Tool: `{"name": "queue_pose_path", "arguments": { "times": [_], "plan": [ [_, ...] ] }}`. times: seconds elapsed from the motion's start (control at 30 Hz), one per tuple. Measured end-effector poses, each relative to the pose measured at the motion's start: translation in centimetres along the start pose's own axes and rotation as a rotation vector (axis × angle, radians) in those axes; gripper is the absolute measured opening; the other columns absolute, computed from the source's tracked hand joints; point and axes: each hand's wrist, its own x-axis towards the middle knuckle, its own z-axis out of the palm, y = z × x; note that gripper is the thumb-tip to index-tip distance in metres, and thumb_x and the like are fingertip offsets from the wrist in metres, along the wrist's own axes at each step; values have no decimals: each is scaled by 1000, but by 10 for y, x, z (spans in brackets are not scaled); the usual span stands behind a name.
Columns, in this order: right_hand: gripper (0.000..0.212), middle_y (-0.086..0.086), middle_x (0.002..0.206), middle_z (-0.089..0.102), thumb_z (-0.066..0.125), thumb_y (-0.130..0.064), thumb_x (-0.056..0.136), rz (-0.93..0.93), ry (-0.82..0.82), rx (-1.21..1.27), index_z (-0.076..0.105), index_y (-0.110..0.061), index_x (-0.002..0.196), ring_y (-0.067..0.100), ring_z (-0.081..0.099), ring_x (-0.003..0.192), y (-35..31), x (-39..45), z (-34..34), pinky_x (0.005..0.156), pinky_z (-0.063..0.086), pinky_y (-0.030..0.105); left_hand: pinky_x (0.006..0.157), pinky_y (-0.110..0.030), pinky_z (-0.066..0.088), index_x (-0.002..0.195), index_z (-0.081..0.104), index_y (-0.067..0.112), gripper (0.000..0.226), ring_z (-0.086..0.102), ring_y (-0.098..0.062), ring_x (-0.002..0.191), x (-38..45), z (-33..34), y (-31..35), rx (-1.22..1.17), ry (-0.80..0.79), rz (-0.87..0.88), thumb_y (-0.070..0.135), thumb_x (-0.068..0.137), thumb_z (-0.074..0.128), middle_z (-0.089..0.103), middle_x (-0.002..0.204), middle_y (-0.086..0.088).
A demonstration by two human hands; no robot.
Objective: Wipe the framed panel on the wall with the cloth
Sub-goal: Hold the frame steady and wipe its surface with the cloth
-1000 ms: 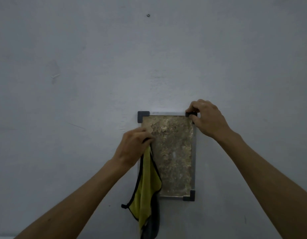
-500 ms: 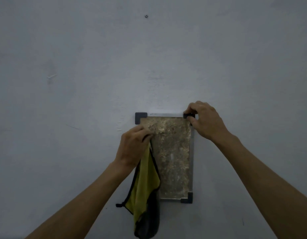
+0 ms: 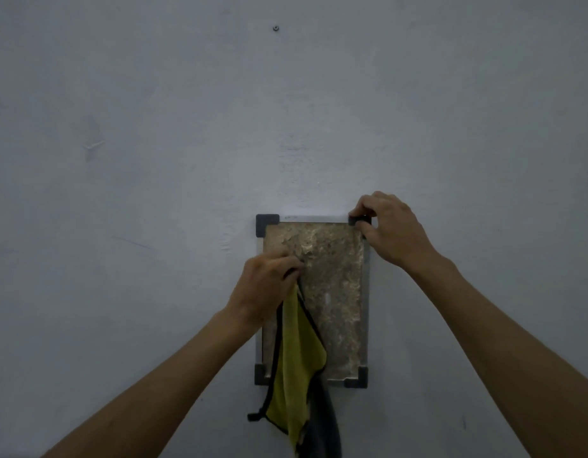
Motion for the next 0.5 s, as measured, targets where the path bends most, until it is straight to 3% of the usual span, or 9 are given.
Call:
{"name": "queue_pose_path", "arguments": {
  "times": [0.1, 0.13, 0.27, 0.33, 0.5],
  "plan": [
    [9, -2, 100, 62, 64, -11, 90, -4, 7, -5, 66, -18, 96, 19, 55, 98, 0, -1, 0, 83, 52, 43, 71, -35, 61, 96, 79, 7, 12, 69, -18, 79, -17, 4, 6, 55, -290, 146, 7, 94, 67, 72, 94, -8],
    [10, -3, 99, 62, 64, -11, 90, -6, 11, -3, 66, -18, 96, 19, 55, 98, 0, -1, 0, 83, 52, 42, 70, -35, 61, 96, 78, 7, 13, 69, -18, 79, -16, 3, 6, 64, -297, 159, 7, 95, 65, 72, 94, -8],
    [10, -3, 99, 61, 64, -11, 90, -3, 16, -2, 65, -19, 95, 19, 54, 98, -1, -1, 1, 81, 51, 40, 68, -33, 60, 93, 80, 8, 7, 68, -18, 72, 6, -2, -1, 31, 53, -32, 7, 88, 74, 73, 87, -6],
    [9, -3, 100, 61, 64, -11, 90, -3, 18, -2, 65, -19, 96, 18, 54, 98, 0, -1, 1, 81, 51, 40, 71, -30, 60, 96, 80, 9, 9, 68, -17, 74, 6, 1, 0, 7, 119, -86, 8, 88, 75, 73, 89, -5],
    [10, -2, 100, 62, 63, -10, 91, 6, 23, -5, 65, -19, 96, 19, 54, 98, -1, -2, 1, 80, 51, 39, 69, -35, 61, 96, 79, 8, 15, 69, -18, 77, -24, 11, 11, 50, -287, 110, 8, 96, 64, 72, 94, -7]
  ]
}}
